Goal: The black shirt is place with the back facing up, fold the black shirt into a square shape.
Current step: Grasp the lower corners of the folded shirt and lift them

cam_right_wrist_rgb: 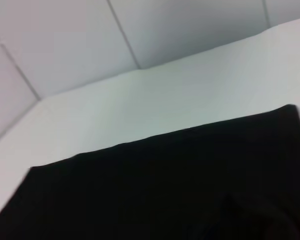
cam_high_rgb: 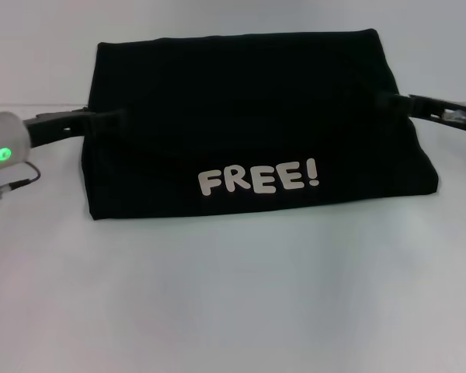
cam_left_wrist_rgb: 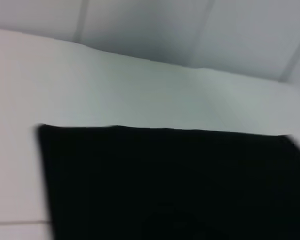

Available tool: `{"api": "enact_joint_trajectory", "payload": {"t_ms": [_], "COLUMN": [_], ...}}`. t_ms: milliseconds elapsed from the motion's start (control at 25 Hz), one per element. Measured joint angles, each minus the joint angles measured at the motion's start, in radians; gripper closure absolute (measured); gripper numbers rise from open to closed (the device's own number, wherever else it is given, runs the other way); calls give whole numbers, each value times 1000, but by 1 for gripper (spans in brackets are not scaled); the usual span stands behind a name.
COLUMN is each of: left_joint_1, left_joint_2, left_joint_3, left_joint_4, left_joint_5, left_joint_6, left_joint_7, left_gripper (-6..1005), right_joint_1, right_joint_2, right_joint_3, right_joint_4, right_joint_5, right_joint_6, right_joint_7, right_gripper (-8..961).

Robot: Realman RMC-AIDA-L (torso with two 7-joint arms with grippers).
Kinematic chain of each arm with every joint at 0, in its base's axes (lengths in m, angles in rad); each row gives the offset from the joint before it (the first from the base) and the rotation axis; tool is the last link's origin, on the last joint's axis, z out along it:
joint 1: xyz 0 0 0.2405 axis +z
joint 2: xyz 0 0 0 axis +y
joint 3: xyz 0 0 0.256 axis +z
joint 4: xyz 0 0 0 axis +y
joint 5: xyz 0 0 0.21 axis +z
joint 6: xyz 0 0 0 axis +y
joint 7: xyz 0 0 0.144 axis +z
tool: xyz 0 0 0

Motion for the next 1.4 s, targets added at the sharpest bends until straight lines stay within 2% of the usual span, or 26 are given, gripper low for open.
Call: {"api": "enact_joint_trajectory", "payload": {"t_ms": [160,240,280,320,480,680,1120,1400], "left_joint_1": [92,126,126,157,170,163,154,152], "left_joint_2": [-9,-12,-12,-12,-10,-12,-15,-26], "left_joint_3": [3,3,3,4,6,15,76,144], "left_joint_4": [141,189,189,218,218,161,113,111], "left_joint_5": [-14,-19,-19,-4,53,131,134,134], "left_joint_6": [247,328,328,368,349,250,244,196], "left_joint_7": [-92,-116,-116,-170,-254,-344,-351,-346], "left_gripper": [149,74,74,74,75,74,77,78], "right_joint_1": [-55,-75,-85,-93,-107,-102,-90,-97], "right_joint_2": [-31,-45,-51,-55,-64,-66,-71,-70], "right_joint_3": [7,9,9,10,18,21,21,18], "right_joint_4": [-16,-16,-16,-16,-18,-18,-19,-18], "right_joint_5": [16,17,17,17,18,20,20,20], "right_joint_6": [-143,-193,-215,-231,-250,-248,-244,-244], "right_joint_7": [1,5,7,9,10,11,11,11], "right_gripper": [237,238,238,239,239,239,239,238]}}
